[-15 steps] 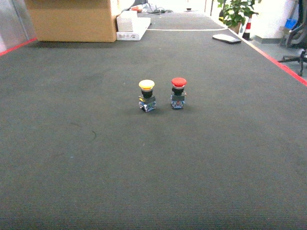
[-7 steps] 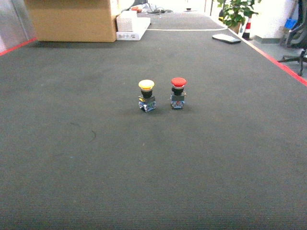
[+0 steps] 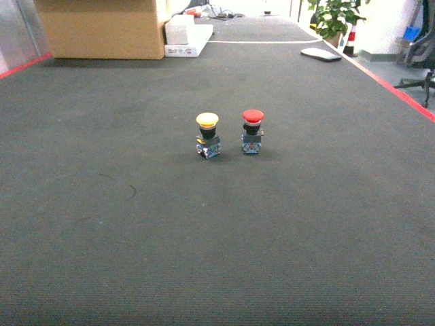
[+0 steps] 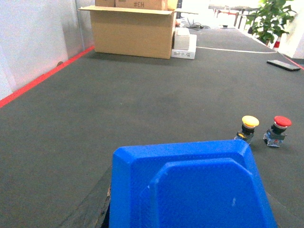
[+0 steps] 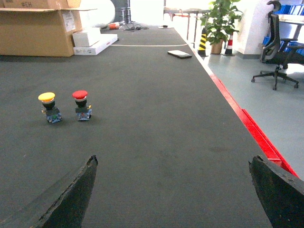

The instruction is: Pick blue part to blue bin on bottom shelf

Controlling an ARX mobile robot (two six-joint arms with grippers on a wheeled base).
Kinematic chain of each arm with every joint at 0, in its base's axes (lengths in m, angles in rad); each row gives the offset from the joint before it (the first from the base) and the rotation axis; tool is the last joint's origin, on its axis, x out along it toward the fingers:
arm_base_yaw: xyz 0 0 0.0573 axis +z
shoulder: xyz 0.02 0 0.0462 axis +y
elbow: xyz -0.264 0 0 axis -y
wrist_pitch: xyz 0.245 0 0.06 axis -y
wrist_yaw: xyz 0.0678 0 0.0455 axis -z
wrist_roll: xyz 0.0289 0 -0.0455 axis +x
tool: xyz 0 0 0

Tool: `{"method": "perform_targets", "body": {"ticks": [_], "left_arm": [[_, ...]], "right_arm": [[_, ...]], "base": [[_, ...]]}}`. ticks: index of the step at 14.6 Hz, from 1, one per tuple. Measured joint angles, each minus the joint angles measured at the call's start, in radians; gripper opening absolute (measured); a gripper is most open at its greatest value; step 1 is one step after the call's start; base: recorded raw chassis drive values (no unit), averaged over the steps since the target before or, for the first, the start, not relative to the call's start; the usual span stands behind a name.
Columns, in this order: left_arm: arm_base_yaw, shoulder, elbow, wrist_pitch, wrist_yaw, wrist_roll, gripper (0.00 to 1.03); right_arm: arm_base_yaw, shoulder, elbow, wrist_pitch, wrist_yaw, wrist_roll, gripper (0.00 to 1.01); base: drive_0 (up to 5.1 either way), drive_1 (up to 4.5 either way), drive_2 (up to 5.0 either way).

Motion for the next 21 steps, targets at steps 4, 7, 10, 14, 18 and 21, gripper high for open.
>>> {"method": "perform_targets", "body": {"ticks": [4, 7, 10, 14, 18, 21], "left_arm": [[0.0, 0.004, -0.001, -0.002, 0.0, 0.0, 0.44], [0.0, -0.002, -0.002, -0.005, 0.0, 0.0, 0.44], [0.001, 0.001, -0.002, -0.002, -0.002, 0.0, 0.44], [0.0, 0.001, -0.002, -0.002, -0.001, 0.0, 0.44], [0.0, 0.001, -0.002, -0.002, -0.001, 0.0, 0.44], [0.0, 0.001, -0.002, -0.002, 0.0, 0.0, 0.44]], "right_arm": [[0.0, 0.0, 0.0, 0.0, 0.0, 0.0, 0.98], [0.0, 0.0, 0.0, 0.0, -0.001, 0.0, 0.98], [0.0, 0.0, 0.0, -0.001, 0.0, 0.0, 0.98], [0.0, 0.0, 0.0, 0.0, 0.0, 0.0, 0.98], [0.0, 0.0, 0.0, 0.0, 0.0, 0.0, 0.98], [0.0, 0.0, 0.0, 0.0, 0.0, 0.0, 0.98]], "base": [[0.0, -3.07, 3.1], [-0.4, -0.39, -0.4], [-1.8, -1.77, -1.8], [-1.6, -1.59, -1.6], [-1.6, -1.62, -1.6], [-1.6, -1.6, -1.6]]}}
